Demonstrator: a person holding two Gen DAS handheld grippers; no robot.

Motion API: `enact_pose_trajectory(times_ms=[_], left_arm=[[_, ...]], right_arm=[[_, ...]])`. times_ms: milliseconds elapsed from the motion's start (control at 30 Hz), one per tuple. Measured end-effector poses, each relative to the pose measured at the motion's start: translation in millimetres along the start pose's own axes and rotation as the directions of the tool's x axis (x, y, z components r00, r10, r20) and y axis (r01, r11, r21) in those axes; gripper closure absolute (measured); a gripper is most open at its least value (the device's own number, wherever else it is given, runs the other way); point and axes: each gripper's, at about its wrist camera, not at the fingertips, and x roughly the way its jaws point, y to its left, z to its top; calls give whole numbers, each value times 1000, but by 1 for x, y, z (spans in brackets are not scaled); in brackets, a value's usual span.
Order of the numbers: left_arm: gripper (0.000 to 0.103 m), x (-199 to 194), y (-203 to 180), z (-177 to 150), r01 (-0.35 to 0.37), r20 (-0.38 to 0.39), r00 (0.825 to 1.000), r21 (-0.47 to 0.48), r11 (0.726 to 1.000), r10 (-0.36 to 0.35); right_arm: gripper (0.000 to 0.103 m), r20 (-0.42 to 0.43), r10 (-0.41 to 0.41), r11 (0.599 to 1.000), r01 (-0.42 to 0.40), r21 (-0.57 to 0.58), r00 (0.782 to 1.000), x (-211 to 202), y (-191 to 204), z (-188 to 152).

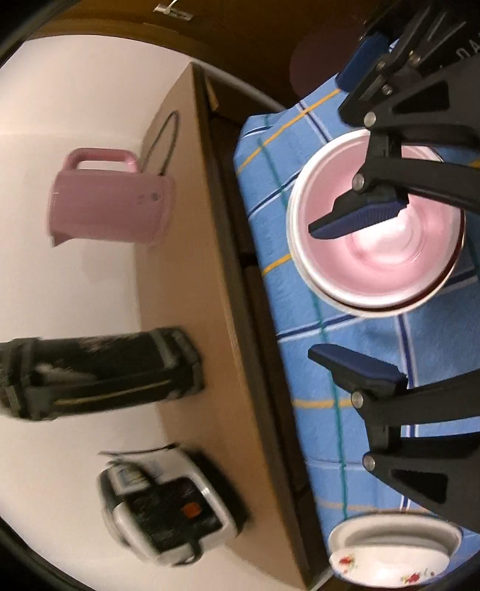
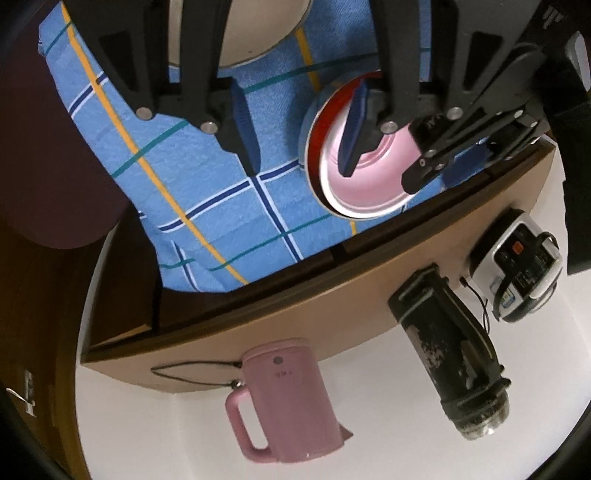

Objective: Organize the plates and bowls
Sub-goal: 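Lower the pink bowl into the steel bowl and open both grippers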

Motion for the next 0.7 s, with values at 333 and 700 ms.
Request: enact_pose_trajectory(times_ms=[333, 700], left_arm=[[40, -29, 5, -1, -6, 34, 999, 8, 1000, 6], [40, -57, -2, -25, 11, 23, 1000, 29, 1000, -11]], right_arm=[[47, 86, 19, 1000, -21, 21, 996, -37, -3, -4], [32, 175, 14, 998, -25, 64, 984, -78, -15, -21]])
